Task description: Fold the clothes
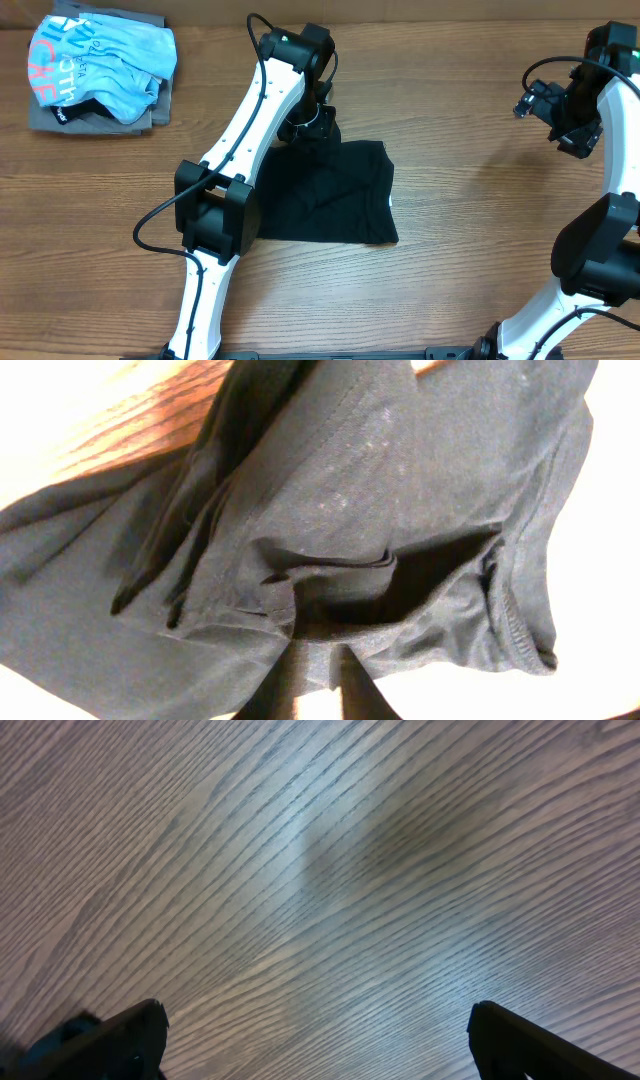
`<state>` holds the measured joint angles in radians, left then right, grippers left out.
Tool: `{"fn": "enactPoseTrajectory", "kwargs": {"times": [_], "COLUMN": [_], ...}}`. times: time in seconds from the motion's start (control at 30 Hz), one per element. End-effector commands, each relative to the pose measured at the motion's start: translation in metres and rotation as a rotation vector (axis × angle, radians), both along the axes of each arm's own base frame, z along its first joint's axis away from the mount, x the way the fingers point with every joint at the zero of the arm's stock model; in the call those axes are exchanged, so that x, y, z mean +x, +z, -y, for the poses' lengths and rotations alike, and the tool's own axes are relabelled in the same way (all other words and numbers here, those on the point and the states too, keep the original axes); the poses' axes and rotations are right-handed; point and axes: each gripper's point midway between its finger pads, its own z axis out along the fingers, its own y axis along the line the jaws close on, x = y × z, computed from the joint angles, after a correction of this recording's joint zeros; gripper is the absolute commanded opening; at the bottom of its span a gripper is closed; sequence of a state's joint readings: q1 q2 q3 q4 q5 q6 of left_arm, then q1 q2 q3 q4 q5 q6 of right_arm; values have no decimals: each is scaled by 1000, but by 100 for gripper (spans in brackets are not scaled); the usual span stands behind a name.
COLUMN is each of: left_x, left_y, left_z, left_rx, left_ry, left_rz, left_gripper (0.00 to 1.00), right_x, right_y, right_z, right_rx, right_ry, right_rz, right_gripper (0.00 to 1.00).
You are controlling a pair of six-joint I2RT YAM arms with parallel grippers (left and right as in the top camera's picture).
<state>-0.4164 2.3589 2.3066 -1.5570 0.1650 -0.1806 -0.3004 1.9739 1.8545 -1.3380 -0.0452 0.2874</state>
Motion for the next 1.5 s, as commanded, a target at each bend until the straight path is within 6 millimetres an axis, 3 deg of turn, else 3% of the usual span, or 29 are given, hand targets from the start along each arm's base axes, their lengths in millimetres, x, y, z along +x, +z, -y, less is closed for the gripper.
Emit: {"fn": "enactPoseTrajectory", "kwargs": {"times": [0.0,0.03,0.07,0.27,0.47,0.6,0.7,0.83,1.23,1.47], "left_x": [4,4,4,11,19,20,17,8,-18,-14], "left_y": [7,7,7,4,5,10,8,-3,-49,-56], "left_z": [1,1,-1,-33,-61,-60,-67,-60,-51,-49], "left_rx": [-22,-20,-12,138,64,-150,-194,-260,-299,-303], "left_ry": [-20,-30,-38,9,122,124,131,87,70,63], "left_rz": [19,19,22,51,2,-61,-94,-139,-247,-226], "left_gripper": [53,65,66,68,72,78,87,93,91,88], "right_x": [0,0,0,0,0,0,0,0,0,0], "right_y": [-1,-1,-1,-1,-1,-1,-1,-1,-1,-1], "right_z": [0,0,0,0,0,0,0,0,0,0], "right_rx": [1,1,1,1,1,1,1,1,1,1], "right_ry": [3,3,3,3,3,3,3,3,3,3], "right_rz": [0,0,0,0,0,0,0,0,0,0], "right_gripper": [100,100,100,100,100,100,100,100,100,100]}}
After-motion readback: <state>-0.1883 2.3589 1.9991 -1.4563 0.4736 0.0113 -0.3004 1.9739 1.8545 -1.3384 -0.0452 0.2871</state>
